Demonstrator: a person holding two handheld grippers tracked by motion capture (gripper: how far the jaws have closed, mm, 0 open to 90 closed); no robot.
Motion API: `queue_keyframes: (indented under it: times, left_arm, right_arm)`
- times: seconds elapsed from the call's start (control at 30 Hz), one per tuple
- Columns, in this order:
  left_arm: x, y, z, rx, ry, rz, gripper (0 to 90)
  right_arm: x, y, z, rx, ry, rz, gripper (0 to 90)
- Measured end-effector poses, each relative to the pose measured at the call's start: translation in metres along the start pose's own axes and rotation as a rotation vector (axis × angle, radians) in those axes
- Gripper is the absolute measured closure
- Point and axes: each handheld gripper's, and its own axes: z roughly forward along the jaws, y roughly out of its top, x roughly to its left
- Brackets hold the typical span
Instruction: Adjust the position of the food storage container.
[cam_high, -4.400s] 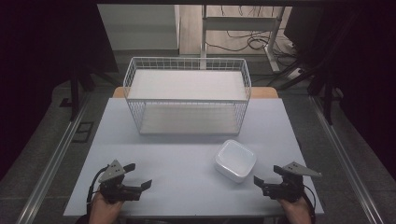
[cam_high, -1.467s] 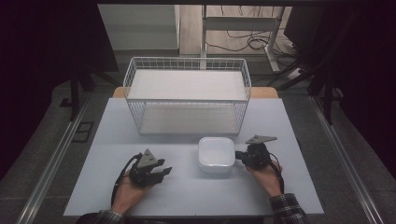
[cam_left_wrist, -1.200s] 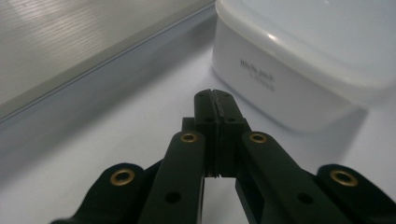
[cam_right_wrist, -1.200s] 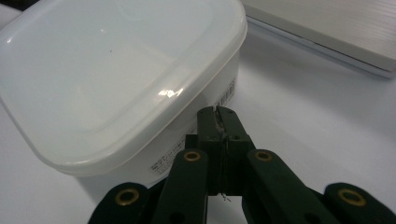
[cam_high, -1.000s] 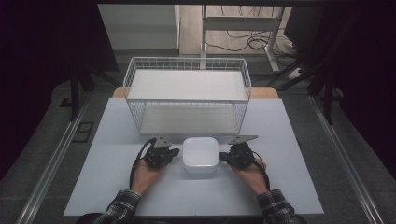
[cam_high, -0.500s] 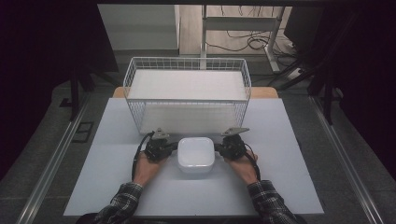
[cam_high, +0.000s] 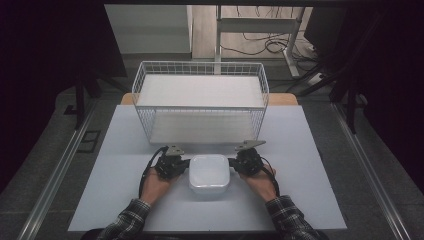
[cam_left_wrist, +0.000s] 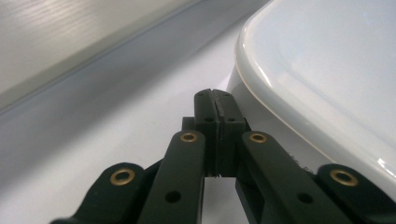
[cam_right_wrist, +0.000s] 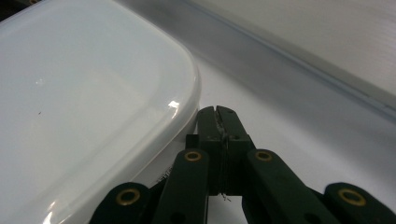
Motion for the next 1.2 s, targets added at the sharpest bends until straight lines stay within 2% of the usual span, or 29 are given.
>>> queue_keyframes:
  times: [0.23, 0.37, 0.43, 0.47, 0.57, 0.73, 0.77, 0.8, 0.83, 0.9, 0.93, 0.97, 1.0, 1.03, 1.1, 1.2]
  left_arm:
    - [-0.012, -0.005, -0.007, 0.015, -0.004, 0.028, 89.6]
    - [-0.01, -0.007, -0.017, -0.004, 0.01, 0.011, 86.8]
    - [-0.01, -0.01, -0.026, -0.022, 0.008, -0.008, 81.4]
    - [-0.01, -0.012, -0.031, -0.031, 0.008, -0.013, 81.4]
    - [-0.011, -0.016, -0.041, -0.044, 0.021, -0.012, 71.9]
    - [-0.013, -0.028, -0.053, -0.038, 0.047, -0.01, 56.2]
    - [-0.013, -0.033, -0.057, -0.041, 0.061, -0.009, 48.9]
    - [-0.013, -0.033, -0.057, -0.041, 0.061, -0.009, 45.7]
    - [-0.012, -0.036, -0.06, -0.049, 0.063, -0.017, 45.7]
    - [-0.013, -0.041, -0.065, -0.07, 0.057, -0.03, 33.9]
    - [-0.013, -0.043, -0.067, -0.077, 0.057, -0.031, 33.9]
    - [-0.014, -0.049, -0.069, -0.087, 0.051, -0.048, 25.6]
    - [-0.014, -0.049, -0.069, -0.087, 0.051, -0.048, 23.6]
    - [-0.014, -0.054, -0.069, -0.087, 0.042, -0.057, 20.7]
    - [-0.015, -0.058, -0.069, -0.073, 0.03, -0.078, 19.2]
    - [-0.016, -0.06, -0.069, -0.076, 0.023, -0.078, 13.7]
  right_arm:
    - [0.013, -0.008, -0.01, 0.022, 0.013, -0.006, 88.3]
    - [0.013, -0.01, -0.015, 0.011, 0.0, -0.018, 86.4]
    - [0.011, -0.014, -0.026, -0.002, -0.02, -0.025, 84.3]
    - [0.011, -0.014, -0.026, -0.002, -0.02, -0.025, 84.3]
    - [0.01, -0.019, -0.04, -0.03, -0.021, -0.026, 80.3]
    - [0.017, -0.03, -0.06, -0.065, -0.043, -0.068, 67.9]
    - [0.017, -0.035, -0.065, -0.069, -0.052, -0.078, 61.6]
    - [0.017, -0.035, -0.065, -0.069, -0.052, -0.078, 61.6]
    - [0.017, -0.036, -0.067, -0.07, -0.049, -0.075, 59.5]
    - [0.017, -0.042, -0.071, -0.07, -0.049, -0.056, 50.2]
    - [0.017, -0.042, -0.071, -0.07, -0.049, -0.056, 50.2]
    - [0.018, -0.046, -0.072, -0.074, -0.044, -0.045, 42.5]
    - [0.018, -0.046, -0.072, -0.074, -0.044, -0.045, 42.5]
    - [0.019, -0.05, -0.073, -0.076, -0.031, -0.03, 33.5]
    - [0.019, -0.052, -0.072, -0.07, -0.025, -0.024, 30.6]
    - [0.019, -0.057, -0.07, -0.063, -0.017, -0.019, 21.4]
